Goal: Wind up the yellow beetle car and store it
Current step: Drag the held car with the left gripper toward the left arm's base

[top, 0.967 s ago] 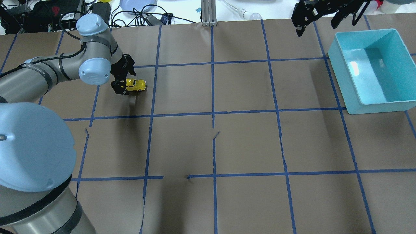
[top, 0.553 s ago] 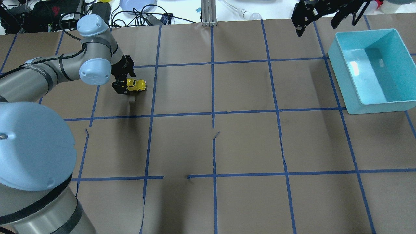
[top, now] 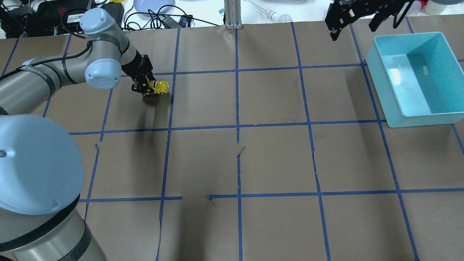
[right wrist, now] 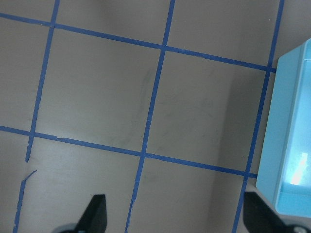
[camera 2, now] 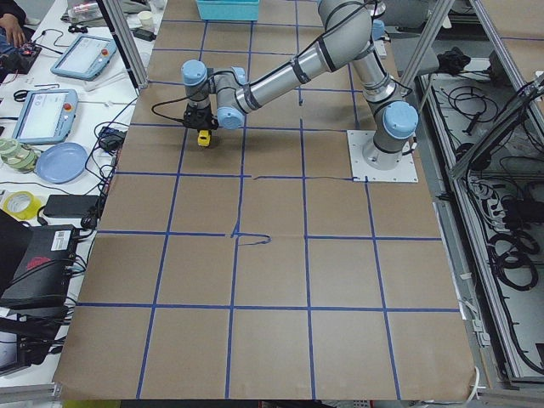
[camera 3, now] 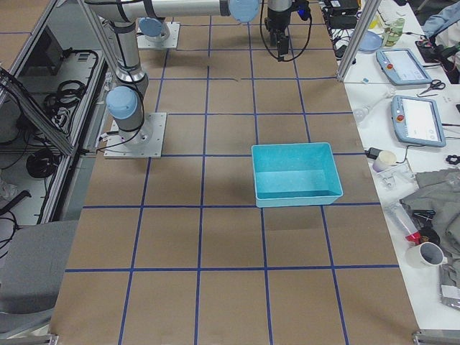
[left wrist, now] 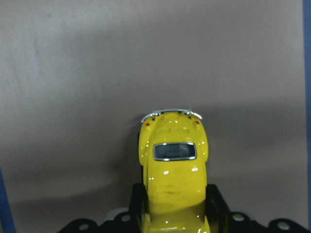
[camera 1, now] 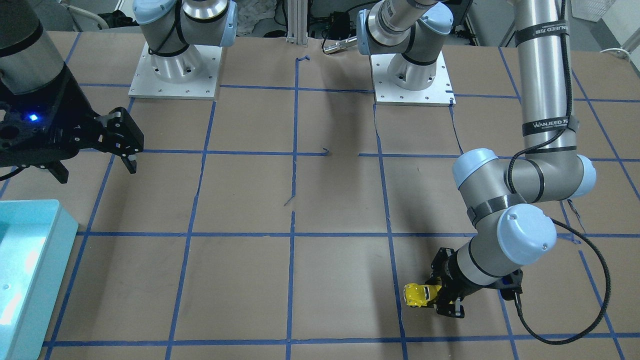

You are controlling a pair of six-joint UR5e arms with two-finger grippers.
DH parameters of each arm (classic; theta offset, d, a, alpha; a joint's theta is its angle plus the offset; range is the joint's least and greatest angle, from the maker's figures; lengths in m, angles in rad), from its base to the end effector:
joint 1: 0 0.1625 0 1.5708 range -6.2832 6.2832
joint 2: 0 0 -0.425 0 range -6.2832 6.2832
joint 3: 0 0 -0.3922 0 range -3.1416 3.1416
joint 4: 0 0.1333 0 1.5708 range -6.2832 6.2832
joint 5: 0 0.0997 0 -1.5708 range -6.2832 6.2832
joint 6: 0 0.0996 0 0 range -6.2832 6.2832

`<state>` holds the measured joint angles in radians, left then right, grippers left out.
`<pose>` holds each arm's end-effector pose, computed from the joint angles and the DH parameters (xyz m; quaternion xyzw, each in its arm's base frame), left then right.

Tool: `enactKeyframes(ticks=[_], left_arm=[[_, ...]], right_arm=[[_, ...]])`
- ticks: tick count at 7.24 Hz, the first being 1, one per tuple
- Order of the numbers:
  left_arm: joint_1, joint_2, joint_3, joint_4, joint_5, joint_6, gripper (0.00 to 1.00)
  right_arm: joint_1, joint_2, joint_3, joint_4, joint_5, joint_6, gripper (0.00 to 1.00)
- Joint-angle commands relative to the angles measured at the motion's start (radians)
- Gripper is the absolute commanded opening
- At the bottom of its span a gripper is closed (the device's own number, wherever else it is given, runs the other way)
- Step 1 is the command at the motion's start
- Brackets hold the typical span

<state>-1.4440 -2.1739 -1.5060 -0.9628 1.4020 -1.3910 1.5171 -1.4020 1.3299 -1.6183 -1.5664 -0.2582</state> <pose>-0.0623 -0.6976 0.2204 0.6831 -0.7246 -0.0218 0.0885 0.1028 -0.5798 0.5227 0.1020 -0.9930 0.0594 0.0071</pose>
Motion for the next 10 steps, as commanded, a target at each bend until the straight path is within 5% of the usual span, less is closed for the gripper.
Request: enactKeyframes(ticks=[1,3,6,10], left_arm=[[-0.022,-0.003,0.006,-0.001,-0.167,-0.080,0.00],[-0.044,-0.014,0.004,-0.001,-0.242,-0.086,0.00],[-0.042,-0.032,-0.011,-0.010,-0.221,-0.068,0.00],[-0.038,-0.050,0.004,-0.007,-0.068,0.002,0.00]], right_arm=[[-0.002,-0.002,-0.002,0.005,0.009,0.020,1.00],[0.000,-0.003,-0.009,0.014,0.008,0.080,1.00],[0.002,-0.003,-0.006,0.017,0.005,0.186,1.00],[0.002,-0.003,-0.005,0.018,0.003,0.185,1.00]])
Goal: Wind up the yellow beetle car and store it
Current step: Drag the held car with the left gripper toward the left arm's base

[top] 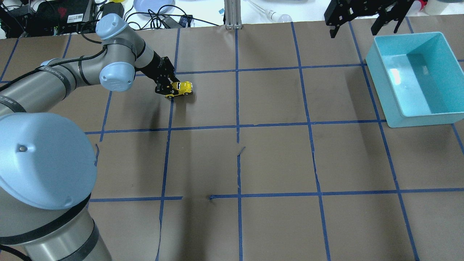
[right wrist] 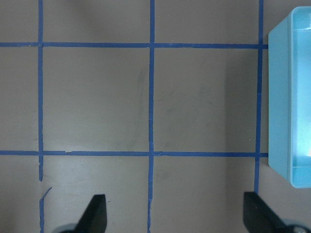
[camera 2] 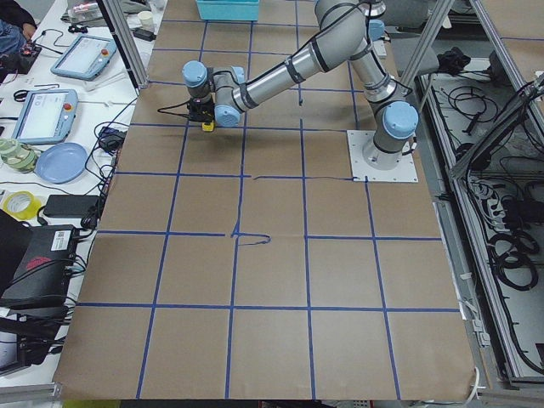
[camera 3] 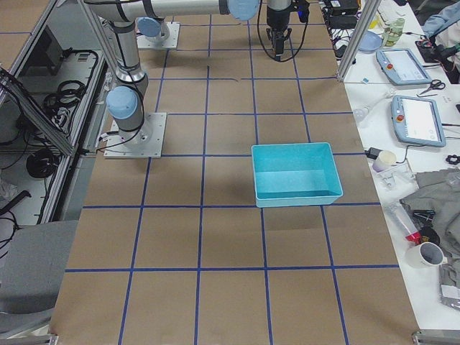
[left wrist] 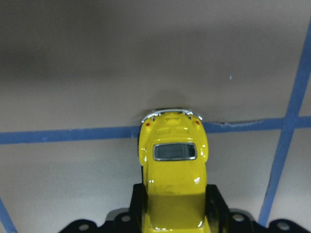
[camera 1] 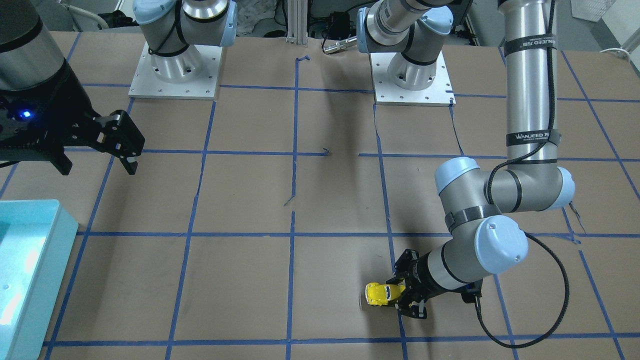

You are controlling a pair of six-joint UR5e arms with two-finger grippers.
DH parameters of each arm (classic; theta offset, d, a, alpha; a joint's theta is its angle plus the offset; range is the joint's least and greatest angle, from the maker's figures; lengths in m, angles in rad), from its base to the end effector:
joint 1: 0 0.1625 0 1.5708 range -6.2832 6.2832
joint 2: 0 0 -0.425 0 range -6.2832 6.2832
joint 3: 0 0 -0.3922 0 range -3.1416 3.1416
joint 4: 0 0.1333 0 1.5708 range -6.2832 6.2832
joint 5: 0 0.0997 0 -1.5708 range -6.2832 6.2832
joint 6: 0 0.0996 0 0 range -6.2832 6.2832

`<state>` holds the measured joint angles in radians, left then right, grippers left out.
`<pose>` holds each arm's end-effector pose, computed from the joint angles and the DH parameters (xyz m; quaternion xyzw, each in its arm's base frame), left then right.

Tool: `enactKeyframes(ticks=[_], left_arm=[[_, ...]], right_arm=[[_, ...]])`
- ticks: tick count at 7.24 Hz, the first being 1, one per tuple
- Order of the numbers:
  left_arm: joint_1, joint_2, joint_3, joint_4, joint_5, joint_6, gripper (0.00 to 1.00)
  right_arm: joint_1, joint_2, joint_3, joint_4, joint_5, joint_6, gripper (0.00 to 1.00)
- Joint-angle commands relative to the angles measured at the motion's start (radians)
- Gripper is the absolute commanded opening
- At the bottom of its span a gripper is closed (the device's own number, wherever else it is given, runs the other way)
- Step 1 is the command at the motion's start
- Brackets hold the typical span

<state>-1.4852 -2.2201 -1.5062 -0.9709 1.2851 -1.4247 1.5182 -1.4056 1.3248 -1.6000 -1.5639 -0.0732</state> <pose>-0.1022 -0.6964 0.1905 0.6776 -0.7215 -0.0825 0.1163 0.1038 -0.5771 0.5253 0.0105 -0.9984 0.0551 0.0000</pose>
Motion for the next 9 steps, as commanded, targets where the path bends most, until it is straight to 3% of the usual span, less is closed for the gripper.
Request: enactKeyframes(ticks=[1,4,9], left_arm=[[0.009,-0.003,0.008,0.001,0.100,0.061,0.00],[0.065,0.000,0.006,0.004,0.169,0.182,0.00],[0.182,0.008,0.000,0.012,0.171,0.199,0.00]], right_arm=[[0.000,0.000,0.001,0.000,0.001,0.000,1.00],[0.002,-0.001,0.001,-0.001,0.001,0.003,1.00],[0.002,-0.001,0.001,-0.001,0.004,0.003,1.00]])
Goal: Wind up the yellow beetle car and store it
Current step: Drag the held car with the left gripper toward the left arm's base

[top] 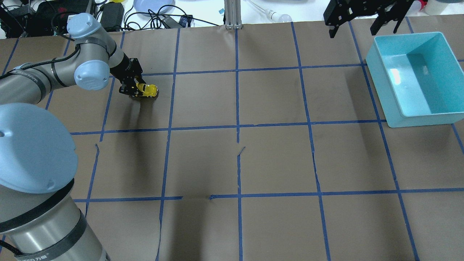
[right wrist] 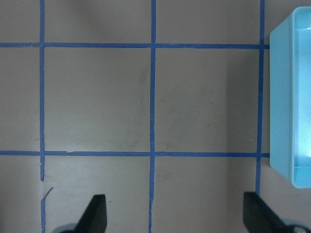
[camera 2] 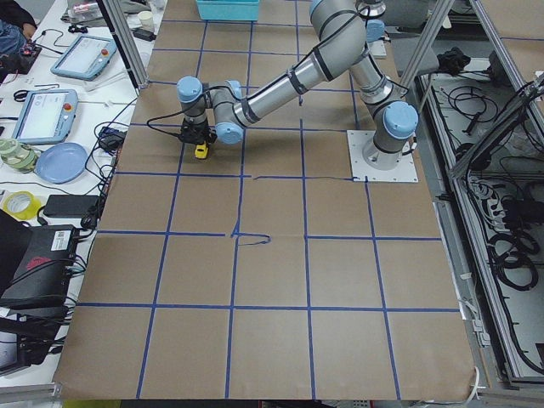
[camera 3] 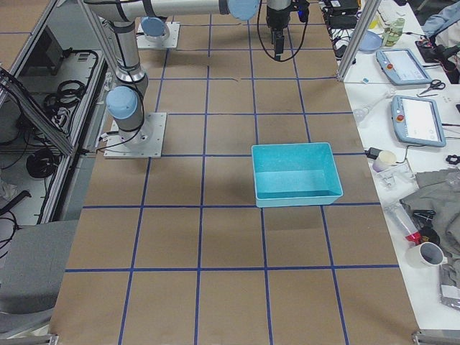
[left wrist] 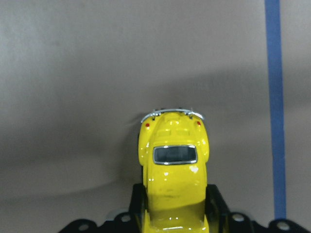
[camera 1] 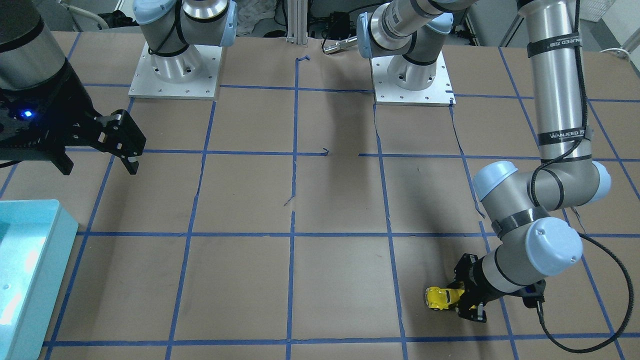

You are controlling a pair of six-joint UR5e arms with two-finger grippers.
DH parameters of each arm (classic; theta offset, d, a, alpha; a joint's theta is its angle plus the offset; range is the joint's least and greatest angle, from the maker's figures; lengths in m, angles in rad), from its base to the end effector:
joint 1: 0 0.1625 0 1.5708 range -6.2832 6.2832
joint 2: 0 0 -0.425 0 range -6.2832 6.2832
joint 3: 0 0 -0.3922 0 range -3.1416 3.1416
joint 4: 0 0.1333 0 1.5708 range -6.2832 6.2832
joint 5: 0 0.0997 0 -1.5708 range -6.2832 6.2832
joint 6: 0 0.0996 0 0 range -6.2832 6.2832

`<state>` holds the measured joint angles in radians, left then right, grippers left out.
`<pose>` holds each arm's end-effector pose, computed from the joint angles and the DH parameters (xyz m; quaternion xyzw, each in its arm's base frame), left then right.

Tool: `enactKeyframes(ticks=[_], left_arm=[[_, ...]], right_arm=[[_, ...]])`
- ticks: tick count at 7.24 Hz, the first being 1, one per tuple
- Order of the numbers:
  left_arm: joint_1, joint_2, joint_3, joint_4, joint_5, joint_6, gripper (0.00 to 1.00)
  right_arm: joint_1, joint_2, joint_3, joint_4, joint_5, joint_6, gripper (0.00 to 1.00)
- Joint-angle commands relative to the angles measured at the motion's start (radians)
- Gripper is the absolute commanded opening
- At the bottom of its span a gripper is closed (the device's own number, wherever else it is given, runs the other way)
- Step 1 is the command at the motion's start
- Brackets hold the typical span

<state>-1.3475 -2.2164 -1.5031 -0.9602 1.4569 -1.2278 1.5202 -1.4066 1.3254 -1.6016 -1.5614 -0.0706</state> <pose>0.0111 -0.7021 0.1921 0.6617 -0.7474 -0.0131 0.0577 0.1052 -0.5766 0.5258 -0.0102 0.9984 -0.0562 0.0013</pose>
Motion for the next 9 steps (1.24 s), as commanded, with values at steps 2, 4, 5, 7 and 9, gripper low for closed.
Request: enactKeyframes(ticks=[2,4,5,7,9], left_arm=[[0.103,0.007,-0.011,0.001,0.002,0.098,0.00],[0.163,0.001,-0.012,0.001,-0.001,0.169,0.00],[0.178,-0.002,-0.005,0.001,0.000,0.177,0.00],[0.223,-0.003,0.001,0.001,0.000,0.233,0.00],[0.280,-0.006,0.003,0.001,0.002,0.322,0.00]], right_arm=[[0.002,0.001,0.000,0.000,0.001,0.000,1.00],[0.002,0.001,0.000,0.000,0.001,0.000,1.00],[0.002,0.001,0.000,0.000,0.001,0.000,1.00],[0.002,0.000,0.000,0.000,0.001,0.000,1.00],[0.002,0.000,0.000,0.000,0.001,0.000,1.00]])
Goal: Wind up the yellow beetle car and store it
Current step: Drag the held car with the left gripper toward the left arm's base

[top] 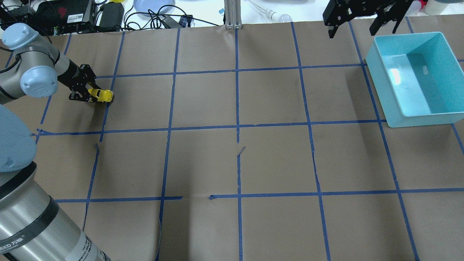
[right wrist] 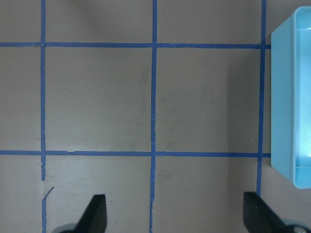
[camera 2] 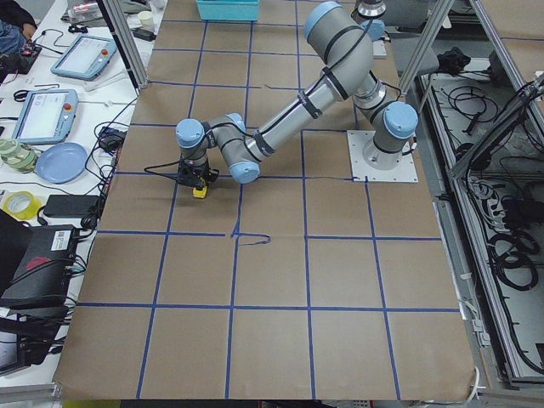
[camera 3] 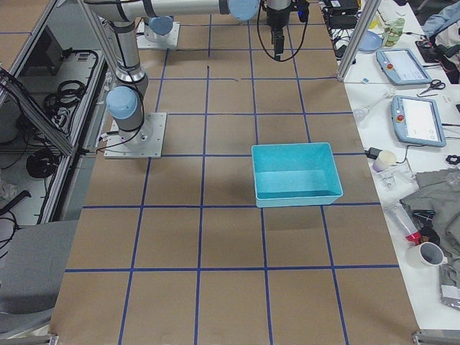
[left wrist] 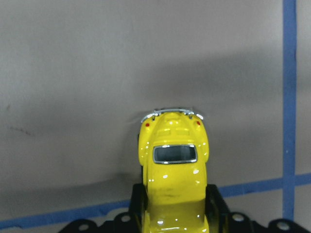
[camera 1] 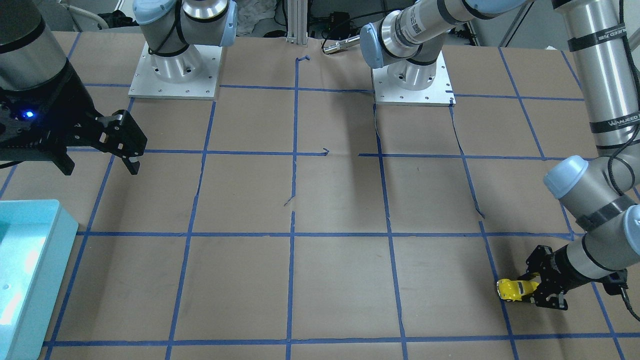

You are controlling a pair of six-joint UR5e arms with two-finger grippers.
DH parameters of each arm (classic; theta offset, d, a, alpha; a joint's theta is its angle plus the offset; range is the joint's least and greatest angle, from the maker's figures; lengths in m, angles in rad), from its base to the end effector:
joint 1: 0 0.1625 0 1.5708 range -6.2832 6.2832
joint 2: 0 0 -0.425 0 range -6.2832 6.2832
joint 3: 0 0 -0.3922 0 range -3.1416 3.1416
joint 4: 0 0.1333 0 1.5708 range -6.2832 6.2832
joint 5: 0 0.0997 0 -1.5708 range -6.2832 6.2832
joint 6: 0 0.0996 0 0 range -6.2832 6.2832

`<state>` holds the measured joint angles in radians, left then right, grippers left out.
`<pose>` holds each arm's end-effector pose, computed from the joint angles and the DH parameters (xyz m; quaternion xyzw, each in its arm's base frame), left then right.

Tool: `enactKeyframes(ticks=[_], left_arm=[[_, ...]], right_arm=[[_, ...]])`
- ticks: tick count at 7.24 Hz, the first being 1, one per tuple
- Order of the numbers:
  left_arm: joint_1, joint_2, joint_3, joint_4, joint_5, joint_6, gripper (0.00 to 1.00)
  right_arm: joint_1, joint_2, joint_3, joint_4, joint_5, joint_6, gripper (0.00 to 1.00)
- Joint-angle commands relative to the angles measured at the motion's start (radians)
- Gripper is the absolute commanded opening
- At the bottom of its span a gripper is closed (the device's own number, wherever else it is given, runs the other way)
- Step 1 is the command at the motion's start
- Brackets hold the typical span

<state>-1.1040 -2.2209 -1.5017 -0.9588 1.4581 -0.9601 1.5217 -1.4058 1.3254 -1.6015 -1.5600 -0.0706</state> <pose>0.1805 -0.6792 0.1897 0.6527 -0.7554 0.0013 0.0584 0.1062 -0.5768 0.5253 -0.0110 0.9984 -0.0557 0.0021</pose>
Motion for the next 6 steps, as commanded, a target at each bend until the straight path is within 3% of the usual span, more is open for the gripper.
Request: enactKeyframes(ticks=[1,4,5,6], left_arm=[[0.058,-0.003,0.000,0.000,-0.001,0.072,0.00],[0.127,-0.006,0.006,0.000,-0.001,0.174,0.00],[0.130,0.004,0.006,0.000,-0.001,0.161,0.27],[0.130,0.013,0.006,0.009,-0.002,0.173,0.86]], right_arm=[[0.000,-0.001,0.000,0.000,0.000,0.000,1.00],[0.000,-0.001,0.000,0.000,0.000,0.000,1.00],[0.000,-0.001,0.000,0.000,0.001,0.000,1.00],[0.000,0.001,0.000,0.000,0.000,0.000,1.00]])
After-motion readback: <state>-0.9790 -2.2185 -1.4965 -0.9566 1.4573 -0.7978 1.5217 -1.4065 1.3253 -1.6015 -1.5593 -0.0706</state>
